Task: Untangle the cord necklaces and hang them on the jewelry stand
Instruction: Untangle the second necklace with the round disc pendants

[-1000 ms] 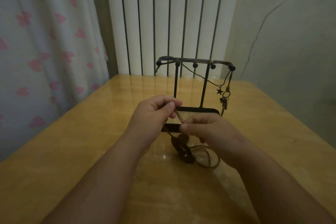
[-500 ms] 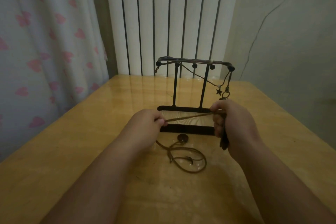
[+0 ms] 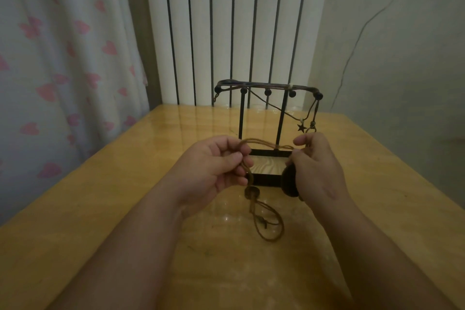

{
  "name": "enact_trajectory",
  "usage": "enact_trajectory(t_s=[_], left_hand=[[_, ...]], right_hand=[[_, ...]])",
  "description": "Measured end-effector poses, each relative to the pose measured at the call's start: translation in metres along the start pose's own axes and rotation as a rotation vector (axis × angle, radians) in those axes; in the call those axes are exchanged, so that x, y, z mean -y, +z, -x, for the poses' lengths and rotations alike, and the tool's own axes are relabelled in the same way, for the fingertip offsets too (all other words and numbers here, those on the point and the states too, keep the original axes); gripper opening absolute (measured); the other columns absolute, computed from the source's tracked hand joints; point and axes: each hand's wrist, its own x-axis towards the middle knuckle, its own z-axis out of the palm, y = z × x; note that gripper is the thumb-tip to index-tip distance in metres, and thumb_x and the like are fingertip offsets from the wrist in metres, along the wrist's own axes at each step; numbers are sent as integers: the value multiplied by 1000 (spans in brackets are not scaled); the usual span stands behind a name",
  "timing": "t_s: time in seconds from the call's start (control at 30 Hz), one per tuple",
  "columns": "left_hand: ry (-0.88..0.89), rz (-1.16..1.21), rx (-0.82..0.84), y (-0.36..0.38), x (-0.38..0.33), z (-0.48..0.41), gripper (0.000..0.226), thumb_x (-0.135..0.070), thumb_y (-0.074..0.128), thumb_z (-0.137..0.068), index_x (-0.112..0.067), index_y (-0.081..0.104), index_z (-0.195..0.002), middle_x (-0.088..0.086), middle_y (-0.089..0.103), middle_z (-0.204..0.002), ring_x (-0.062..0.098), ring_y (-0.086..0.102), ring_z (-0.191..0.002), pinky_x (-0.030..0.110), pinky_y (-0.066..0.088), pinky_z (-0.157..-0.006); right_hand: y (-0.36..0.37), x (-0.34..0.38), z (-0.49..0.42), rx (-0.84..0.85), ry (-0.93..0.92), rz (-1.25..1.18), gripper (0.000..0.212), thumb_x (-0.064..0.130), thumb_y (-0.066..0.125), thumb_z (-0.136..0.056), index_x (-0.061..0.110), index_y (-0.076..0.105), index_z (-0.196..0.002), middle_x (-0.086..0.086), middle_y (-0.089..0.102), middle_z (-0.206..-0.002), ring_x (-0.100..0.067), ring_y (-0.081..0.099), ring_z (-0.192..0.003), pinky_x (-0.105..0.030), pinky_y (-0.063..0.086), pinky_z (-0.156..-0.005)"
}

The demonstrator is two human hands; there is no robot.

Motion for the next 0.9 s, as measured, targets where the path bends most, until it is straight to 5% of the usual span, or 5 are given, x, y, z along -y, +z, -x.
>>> enact_trajectory(t_s=[0.1, 0.23, 0.57, 0.77, 0.9], left_hand=[[55, 61, 43, 3, -1, 1, 26, 6, 44, -96, -8, 65, -92, 7, 67, -77, 11, 60, -63, 23, 53, -58], [126, 95, -1, 5, -1, -1, 24, 4, 46, -96, -8, 67, -94, 8, 69, -80, 11, 59, -62, 22, 50, -53], [162, 87, -289, 3, -3, -6, 16, -10, 44, -102, -14, 59, -97, 8, 75, -88, 11, 49, -49, 20, 34, -38], [98, 116, -513, -11, -1, -10, 18, -25, 48, -103, -16, 64, -100, -6, 44, -54, 9, 35, -47, 22, 27, -41], [-17, -118, -611, -18, 3, -12, 14, -28, 56, -99, -19, 67, -99, -4, 50, -60, 10, 40, -51, 25, 31, -44]], right_hand=[[3, -1, 0, 63, -61, -51, 13, 20, 44, -103, 30, 45, -112, 4, 60, -100, -12, 60, -82, -14, 48, -46], [7, -6, -2, 73, -150, 120, 23, 20, 45, -101, 31, 51, -120, 16, 55, -115, -7, 53, -106, -24, 44, -81], [14, -4, 9, 676, 63, -61, 16, 20, 56, -96, 17, 69, -87, -2, 66, -74, -18, 63, -68, -36, 51, -71], [-10, -3, 1, 486, -77, -62, 39, 44, 55, -89, 14, 58, -65, -18, 57, -69, -37, 57, -76, -45, 51, -80], [-17, -5, -8, 213, -33, -373, 25, 26, 51, -91, 11, 56, -73, -1, 46, -58, -25, 46, -65, -35, 43, -66]])
